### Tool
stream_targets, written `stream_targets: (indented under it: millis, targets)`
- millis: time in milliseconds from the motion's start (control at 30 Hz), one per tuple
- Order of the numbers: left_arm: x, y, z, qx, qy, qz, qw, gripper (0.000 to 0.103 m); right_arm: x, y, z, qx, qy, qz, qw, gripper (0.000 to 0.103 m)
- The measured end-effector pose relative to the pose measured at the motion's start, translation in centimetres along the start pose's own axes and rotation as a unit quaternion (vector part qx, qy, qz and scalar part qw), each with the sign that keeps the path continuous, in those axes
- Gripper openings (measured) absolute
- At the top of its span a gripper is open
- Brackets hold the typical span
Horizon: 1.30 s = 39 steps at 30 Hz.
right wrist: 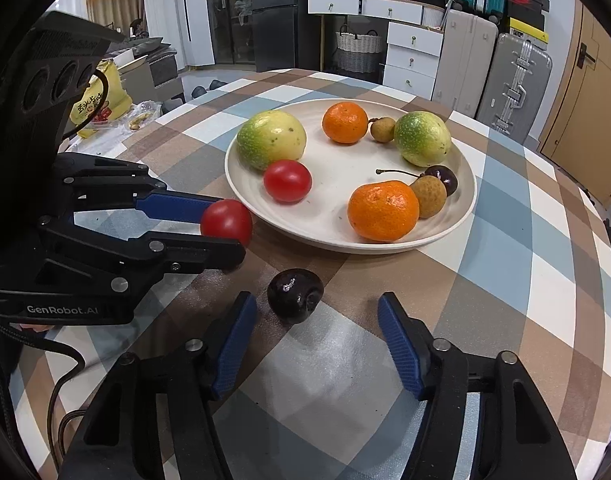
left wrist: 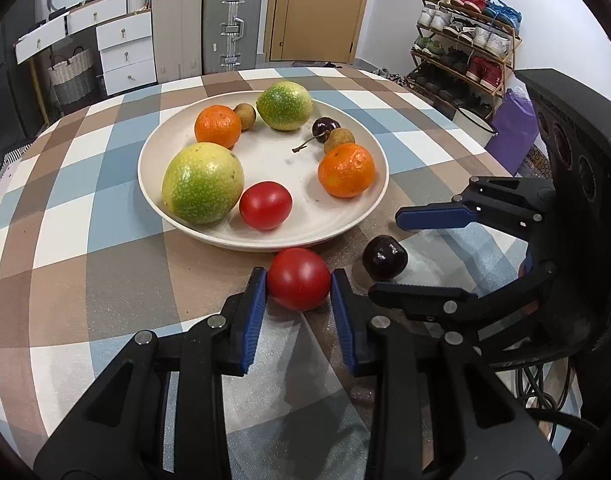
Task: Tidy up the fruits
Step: 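Close the left tool on a red tomato while the right tool grasps a dark cherry, then carry the tomato and dark cherry into the white plate and open both tools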
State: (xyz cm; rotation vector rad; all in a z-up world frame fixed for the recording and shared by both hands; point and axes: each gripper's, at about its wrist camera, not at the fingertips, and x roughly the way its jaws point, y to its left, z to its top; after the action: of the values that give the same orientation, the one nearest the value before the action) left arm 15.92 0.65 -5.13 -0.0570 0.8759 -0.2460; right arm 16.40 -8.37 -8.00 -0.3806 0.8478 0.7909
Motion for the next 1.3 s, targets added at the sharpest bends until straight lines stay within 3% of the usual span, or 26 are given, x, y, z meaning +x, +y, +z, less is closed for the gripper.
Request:
stream_targets:
  millis: [33,267,400,833,1100,1300]
  targets:
    - [-0.1,0.0,0.0,0.000,-0.001,-0.001,1.0000,0.029,-0.1,0.1,0.0,-0.001,-0.001,0.002,1.000,0.053]
    - [-1.2,-0.2,0.2,0.005,-0.026,-0.006,0.9996,0.029,-0.2,0.5,0.0,-0.007,-0.004,0.013,1.000,0.043]
    - [-2.3,-0.1,0.4,0.004,-0.050,-0.008,0.9987,0.029,-0.1,0.9,0.1,-0.014,-0.006,0.016,1.000,0.029]
    - [-3.4,0.4,0.6,-0.007,-0.074,-0.001,0.9972,0.029,-1.2,0.8,-0.1,-0.019,-0.026,0.011,0.999,0.028]
    - [-5.5,1.0,1.1,-0.023,-0.109,0.020,0.9936,0.029,-3.5,-0.7,0.7,0.007,-0.083,0.026,0.996,0.028]
    - [-6.2,0.5,1.8,-0.023,-0.126,0.035,0.9912,0.029,-5.2,-1.5,2.1,0.033,-0.112,0.007,0.993,0.028]
